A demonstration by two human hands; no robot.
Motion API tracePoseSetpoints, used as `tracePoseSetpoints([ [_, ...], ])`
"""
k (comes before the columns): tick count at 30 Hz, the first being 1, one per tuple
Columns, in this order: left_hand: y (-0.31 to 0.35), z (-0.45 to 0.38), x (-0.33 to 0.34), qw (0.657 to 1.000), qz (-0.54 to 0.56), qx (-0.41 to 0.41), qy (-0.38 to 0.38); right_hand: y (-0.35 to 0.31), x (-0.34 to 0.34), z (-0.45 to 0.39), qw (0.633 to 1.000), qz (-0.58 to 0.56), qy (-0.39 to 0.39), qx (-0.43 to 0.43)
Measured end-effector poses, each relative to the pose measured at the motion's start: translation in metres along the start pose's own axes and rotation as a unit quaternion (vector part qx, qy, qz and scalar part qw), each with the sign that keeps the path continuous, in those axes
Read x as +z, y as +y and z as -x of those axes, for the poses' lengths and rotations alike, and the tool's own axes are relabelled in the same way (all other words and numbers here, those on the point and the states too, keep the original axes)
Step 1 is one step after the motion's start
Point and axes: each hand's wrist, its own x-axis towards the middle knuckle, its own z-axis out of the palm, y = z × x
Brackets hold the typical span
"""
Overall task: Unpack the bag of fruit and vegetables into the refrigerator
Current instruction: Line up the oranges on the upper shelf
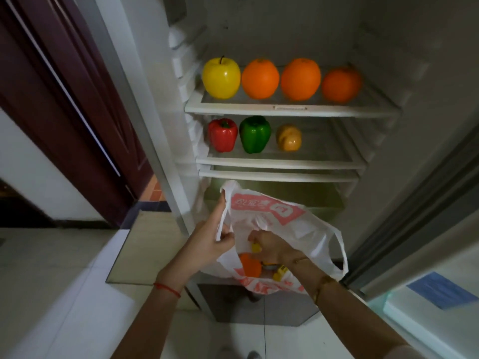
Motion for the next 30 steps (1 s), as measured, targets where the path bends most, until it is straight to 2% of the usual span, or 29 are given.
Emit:
tracePoseSetpoints([
  [8, -0.007, 0.014, -0.005, 1.000, 0.000, 0.009, -0.001, 0.007, 0.056, -0.013, 0.986, 0.165, -0.003, -0.025],
  [11, -0.007, 0.014, -0.008, 1.000, 0.001, 0.007, 0.001, 0.007, 0.064, -0.013, 0.987, 0.159, 0.007, -0.006],
  [15, -0.007, 0.011, -0.007, 1.000, 0.003, 0.008, 0.000, 0.011, 0.066, -0.013, 0.995, 0.095, 0.019, -0.002],
  [18, -0.006, 0.008, -0.006, 1.000, 0.003, 0.003, -0.003, 0.006, 0.056, -0.005, 0.996, -0.070, 0.063, 0.004],
  [20, -0.006, 0.005, -0.006, 1.000, 0.008, 0.001, -0.001, 0.002, 0.039, 0.004, 0.978, -0.167, 0.126, -0.017],
  [23, -0.004, -0.002, -0.005, 1.000, 0.008, 0.002, 0.020, 0.003, 0.012, 0.016, 0.941, -0.243, 0.221, -0.074],
  [30, -0.001, -0.029, 0.003, 0.998, 0.010, 0.017, 0.056, -0.009, -0.058, 0.052, 0.892, -0.274, 0.343, -0.104],
])
